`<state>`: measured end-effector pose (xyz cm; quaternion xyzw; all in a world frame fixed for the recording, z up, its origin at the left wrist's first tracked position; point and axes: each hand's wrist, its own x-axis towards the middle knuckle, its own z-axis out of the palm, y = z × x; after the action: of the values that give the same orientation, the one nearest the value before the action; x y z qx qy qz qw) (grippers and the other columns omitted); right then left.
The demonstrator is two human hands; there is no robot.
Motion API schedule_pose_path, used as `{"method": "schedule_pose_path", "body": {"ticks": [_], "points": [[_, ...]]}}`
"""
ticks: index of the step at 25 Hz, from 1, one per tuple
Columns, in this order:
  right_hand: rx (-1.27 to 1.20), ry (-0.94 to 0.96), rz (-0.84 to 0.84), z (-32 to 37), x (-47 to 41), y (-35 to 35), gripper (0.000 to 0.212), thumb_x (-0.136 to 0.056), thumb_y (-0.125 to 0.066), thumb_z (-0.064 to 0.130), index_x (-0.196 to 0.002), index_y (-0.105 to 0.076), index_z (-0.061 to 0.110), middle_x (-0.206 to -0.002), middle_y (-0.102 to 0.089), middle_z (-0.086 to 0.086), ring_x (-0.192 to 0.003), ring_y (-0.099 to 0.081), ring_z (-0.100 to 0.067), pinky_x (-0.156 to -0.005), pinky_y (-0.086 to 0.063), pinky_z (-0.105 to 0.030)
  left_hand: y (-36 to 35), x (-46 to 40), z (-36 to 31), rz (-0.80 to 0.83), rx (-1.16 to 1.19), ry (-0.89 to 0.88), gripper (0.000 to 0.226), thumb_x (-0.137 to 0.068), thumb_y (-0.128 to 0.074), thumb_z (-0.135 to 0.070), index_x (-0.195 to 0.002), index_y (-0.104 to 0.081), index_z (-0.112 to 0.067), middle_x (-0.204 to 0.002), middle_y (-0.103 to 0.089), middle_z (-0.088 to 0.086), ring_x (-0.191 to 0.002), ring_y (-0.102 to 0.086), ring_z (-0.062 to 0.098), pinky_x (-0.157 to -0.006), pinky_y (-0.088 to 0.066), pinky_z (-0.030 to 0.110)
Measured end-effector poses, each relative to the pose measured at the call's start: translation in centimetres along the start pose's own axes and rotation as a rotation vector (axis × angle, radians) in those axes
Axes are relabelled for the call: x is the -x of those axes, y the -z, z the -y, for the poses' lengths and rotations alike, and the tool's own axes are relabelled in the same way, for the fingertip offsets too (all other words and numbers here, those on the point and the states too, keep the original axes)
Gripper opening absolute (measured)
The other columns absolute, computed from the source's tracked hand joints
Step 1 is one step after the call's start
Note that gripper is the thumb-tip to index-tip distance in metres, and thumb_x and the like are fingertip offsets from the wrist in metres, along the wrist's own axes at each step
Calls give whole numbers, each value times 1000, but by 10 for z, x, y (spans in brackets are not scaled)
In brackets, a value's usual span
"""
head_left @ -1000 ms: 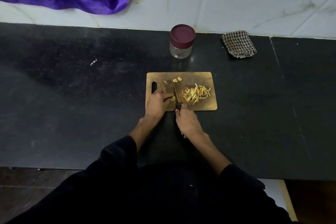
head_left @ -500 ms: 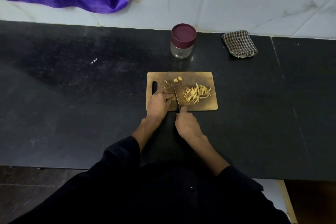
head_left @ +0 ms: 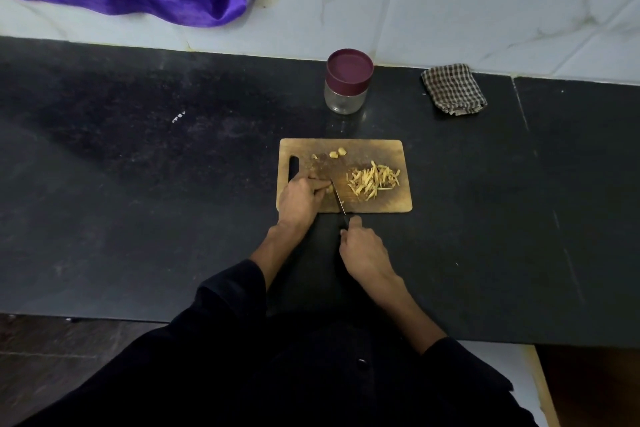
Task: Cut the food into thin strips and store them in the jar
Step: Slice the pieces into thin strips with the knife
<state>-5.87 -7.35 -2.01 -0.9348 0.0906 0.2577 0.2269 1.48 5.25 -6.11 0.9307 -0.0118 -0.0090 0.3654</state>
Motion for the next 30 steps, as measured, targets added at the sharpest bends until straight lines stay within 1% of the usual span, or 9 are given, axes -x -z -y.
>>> {"method": "schedule_pose_path", "body": {"ticks": [3,8,13,15,17,20,22,25,30], "points": [[8,-4,-10,6,-5,1,26,-106,-36,26,-123,-44,8,-119,-62,-18,-110,-60,-35,-84,-48,-46,0,0,0,3,-17,7,20,-86,-67,-12,-105,-73,-16,-110,-63,1,-98,-60,15,-86,-52,35],[-5,-1,-36,14,-12,2,27,-105,-37,22,-126,-43,6,-121,-62,-20,-113,-59,-37,-84,-46,-45,2,0,-2,16,-29,-3,20,-87,-66,-11,-105,-73,-15,-111,-63,1,-99,-60,16,-85,-51,33],[-25,-29,-109,10,-10,6,25,-106,-37,25,-121,-45,7,-115,-63,-18,-107,-61,-35,-82,-48,-45,2,1,-2,8,-26,-3,20,-87,-65,-13,-106,-72,-16,-112,-63,2,-100,-60,16,-86,-51,31],[-46,-10,-124,8,-10,10,24,-105,-38,26,-121,-45,8,-112,-64,-16,-104,-62,-33,-80,-49,-45,1,1,-1,2,-19,-15,21,-87,-65,-14,-106,-72,-16,-112,-63,2,-99,-60,15,-86,-50,30],[-64,22,-118,10,-9,11,26,-106,-39,27,-122,-46,8,-112,-64,-15,-104,-62,-32,-78,-48,-42,2,1,1,-5,12,-21,22,-86,-66,-13,-108,-72,-15,-113,-63,2,-101,-60,15,-88,-48,26],[-69,61,-94,15,-8,9,28,-106,-40,27,-126,-46,8,-112,-63,-15,-105,-63,-31,-78,-48,-40,3,0,2,-10,78,-27,24,-85,-66,-8,-108,-71,-13,-114,-65,2,-104,-60,15,-95,-47,27],[-72,69,-83,17,-9,8,28,-105,-41,27,-125,-46,9,-112,-63,-14,-104,-63,-29,-76,-49,-38,3,1,2,-12,84,-28,22,-85,-66,-7,-105,-72,-13,-112,-65,3,-102,-61,15,-94,-48,28],[-65,58,-76,17,-11,6,27,-105,-41,27,-124,-46,8,-112,-63,-15,-104,-63,-30,-78,-50,-41,1,4,0,-43,72,-24,19,-85,-66,-8,-103,-73,-12,-111,-65,2,-99,-62,14,-91,-50,28],[-34,14,-30,20,-13,5,26,-105,-39,22,-125,-43,7,-120,-61,-19,-111,-60,-36,-78,-43,-41,0,6,-3,-52,25,-31,18,-86,-64,-9,-102,-74,-12,-110,-66,2,-96,-63,17,-85,-52,32]]}}
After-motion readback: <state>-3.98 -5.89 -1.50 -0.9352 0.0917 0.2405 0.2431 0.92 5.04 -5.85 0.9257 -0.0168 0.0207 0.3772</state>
